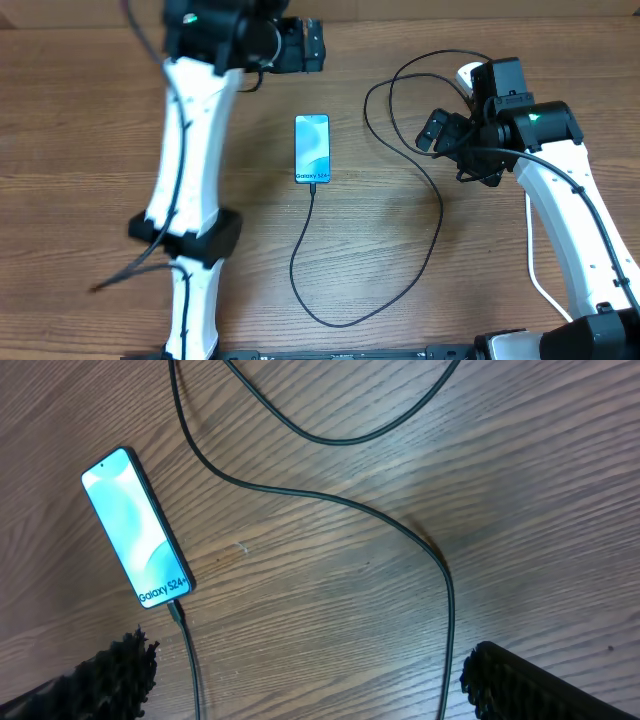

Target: Plug charger to phone and switch on socket

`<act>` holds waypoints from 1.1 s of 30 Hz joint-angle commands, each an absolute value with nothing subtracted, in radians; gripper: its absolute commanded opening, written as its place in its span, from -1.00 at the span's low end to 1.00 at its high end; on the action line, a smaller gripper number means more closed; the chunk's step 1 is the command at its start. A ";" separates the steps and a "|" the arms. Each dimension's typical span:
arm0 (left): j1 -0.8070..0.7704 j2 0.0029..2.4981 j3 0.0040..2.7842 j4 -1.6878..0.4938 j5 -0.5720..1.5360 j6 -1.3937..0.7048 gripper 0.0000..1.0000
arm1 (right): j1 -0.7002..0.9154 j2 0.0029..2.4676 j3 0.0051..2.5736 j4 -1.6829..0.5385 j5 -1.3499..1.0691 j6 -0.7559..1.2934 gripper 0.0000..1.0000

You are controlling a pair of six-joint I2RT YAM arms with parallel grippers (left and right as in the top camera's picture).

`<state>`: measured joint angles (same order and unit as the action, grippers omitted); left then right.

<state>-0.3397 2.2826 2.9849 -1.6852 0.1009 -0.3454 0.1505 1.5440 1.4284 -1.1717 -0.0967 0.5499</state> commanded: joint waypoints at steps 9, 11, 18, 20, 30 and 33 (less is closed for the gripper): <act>-0.334 1.806 2.693 -1.690 0.199 -0.232 1.00 | 0.146 1.548 1.452 -1.175 -0.105 0.546 1.00; -0.334 1.719 2.560 -1.690 0.159 -0.238 0.99 | 0.146 1.548 1.452 -1.172 -0.105 0.546 1.00; -0.334 1.383 2.051 -1.687 0.001 -0.426 0.99 | 0.146 1.548 1.452 -1.110 -0.106 0.547 1.00; -0.334 1.314 1.952 -1.687 -0.070 -0.528 0.99 | 0.147 1.548 1.452 -1.098 -0.106 0.546 1.00; -0.334 1.288 1.853 -1.678 -0.146 -0.606 0.99 | 0.137 1.548 1.510 -1.154 -0.107 0.462 1.00; -0.334 1.325 1.853 -1.678 -0.145 -0.606 0.99 | 0.083 1.567 1.711 -1.274 -0.051 0.436 1.00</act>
